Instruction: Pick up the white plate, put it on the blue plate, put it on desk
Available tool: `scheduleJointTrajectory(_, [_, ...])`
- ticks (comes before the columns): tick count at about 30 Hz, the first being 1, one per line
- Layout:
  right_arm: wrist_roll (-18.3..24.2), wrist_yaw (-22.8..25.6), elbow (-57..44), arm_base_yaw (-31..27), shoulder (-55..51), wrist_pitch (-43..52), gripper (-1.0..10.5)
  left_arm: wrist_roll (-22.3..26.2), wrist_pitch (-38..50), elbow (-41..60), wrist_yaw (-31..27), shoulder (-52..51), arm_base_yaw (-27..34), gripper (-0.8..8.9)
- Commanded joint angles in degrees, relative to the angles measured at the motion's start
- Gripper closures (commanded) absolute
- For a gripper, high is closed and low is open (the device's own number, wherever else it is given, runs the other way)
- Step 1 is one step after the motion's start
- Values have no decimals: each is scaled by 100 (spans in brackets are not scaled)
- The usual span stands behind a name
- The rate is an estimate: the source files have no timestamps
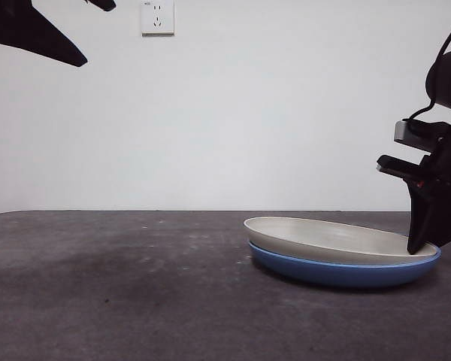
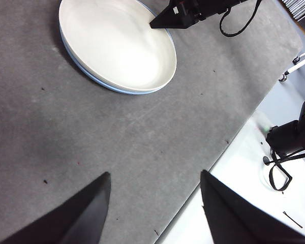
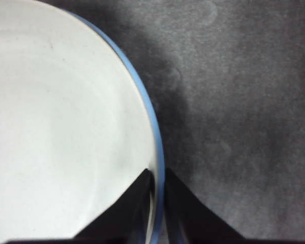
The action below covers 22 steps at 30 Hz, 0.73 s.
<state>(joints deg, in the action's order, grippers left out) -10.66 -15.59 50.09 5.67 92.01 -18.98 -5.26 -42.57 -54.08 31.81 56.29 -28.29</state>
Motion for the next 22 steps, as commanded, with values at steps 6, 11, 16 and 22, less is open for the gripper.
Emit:
scheduleJointTrajectory(6, [-164,-109,68,20,-402,55,938,28,57,-59,31,46,-33,533])
scheduleJointTrajectory(11, [-409,-492,98,26,-758,164,938,31,55,-59,31,46,-33,533])
scheduleJointTrajectory(16, [-599,-601,127,205,-953,317,938,31,59,-59,31,46,-33,534])
scheduleJointTrajectory(22, [-835,-444,151,695,-951,549,938,31,57,-59,31,46,-33,533])
